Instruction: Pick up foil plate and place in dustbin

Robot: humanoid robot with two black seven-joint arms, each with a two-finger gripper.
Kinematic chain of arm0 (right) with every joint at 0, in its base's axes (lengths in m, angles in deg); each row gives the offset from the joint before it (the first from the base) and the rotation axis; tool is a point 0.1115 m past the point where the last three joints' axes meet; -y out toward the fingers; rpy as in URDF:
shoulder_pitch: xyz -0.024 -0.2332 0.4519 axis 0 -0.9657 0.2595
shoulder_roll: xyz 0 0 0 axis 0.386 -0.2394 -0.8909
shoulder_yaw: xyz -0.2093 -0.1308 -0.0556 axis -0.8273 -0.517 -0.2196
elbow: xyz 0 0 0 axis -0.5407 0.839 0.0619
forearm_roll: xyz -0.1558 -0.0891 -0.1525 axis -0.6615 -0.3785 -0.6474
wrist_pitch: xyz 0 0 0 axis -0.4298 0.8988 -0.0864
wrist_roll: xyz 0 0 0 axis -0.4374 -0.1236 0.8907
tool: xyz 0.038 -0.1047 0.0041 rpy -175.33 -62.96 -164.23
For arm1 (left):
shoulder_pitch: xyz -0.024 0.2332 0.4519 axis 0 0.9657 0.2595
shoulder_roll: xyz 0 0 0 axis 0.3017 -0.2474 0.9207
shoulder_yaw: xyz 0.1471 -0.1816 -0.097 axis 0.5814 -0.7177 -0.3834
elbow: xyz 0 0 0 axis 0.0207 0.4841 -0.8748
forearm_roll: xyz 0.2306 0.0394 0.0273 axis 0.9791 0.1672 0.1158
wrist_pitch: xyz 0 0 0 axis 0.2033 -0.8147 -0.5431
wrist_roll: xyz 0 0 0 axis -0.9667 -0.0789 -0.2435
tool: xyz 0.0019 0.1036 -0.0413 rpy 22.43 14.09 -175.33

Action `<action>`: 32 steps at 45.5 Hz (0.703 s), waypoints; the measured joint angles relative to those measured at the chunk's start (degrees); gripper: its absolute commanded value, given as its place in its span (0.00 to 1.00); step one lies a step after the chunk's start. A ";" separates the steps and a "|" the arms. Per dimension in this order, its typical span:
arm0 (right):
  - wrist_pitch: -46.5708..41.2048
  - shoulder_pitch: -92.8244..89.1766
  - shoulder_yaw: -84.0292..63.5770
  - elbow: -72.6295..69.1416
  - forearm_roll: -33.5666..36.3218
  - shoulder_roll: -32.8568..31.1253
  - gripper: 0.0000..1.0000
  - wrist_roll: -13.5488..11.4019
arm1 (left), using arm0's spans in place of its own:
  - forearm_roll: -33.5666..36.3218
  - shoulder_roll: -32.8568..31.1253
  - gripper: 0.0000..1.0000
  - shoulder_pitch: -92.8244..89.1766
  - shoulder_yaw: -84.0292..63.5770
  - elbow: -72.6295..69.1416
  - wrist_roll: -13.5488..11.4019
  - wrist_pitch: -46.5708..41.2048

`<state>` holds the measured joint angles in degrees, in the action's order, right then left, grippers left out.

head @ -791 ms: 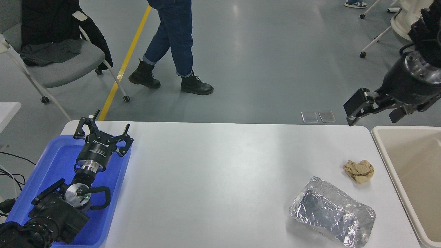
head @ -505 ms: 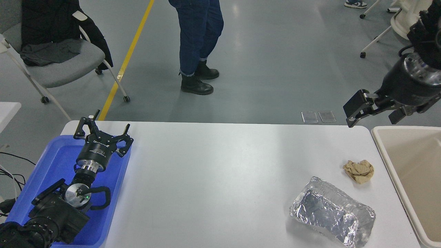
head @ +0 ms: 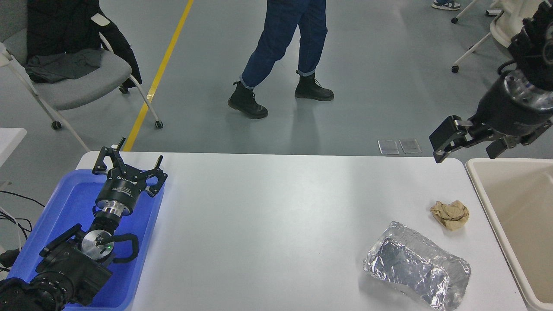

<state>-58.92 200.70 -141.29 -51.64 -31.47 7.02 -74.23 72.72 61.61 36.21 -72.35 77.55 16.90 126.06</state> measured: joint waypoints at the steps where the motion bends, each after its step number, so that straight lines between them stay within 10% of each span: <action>1: 0.00 -0.04 0.00 0.00 0.00 0.00 1.00 0.00 | 0.00 0.00 1.00 0.00 0.00 0.00 0.00 0.00; 32: 0.00 -5.02 -0.03 0.01 0.00 -0.03 1.00 -0.01 | -0.17 0.01 1.00 0.06 -0.01 0.00 -0.17 0.00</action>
<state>-58.92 195.69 -141.32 -51.63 -31.47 6.99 -74.24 72.55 61.63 36.28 -72.36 77.54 16.73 126.06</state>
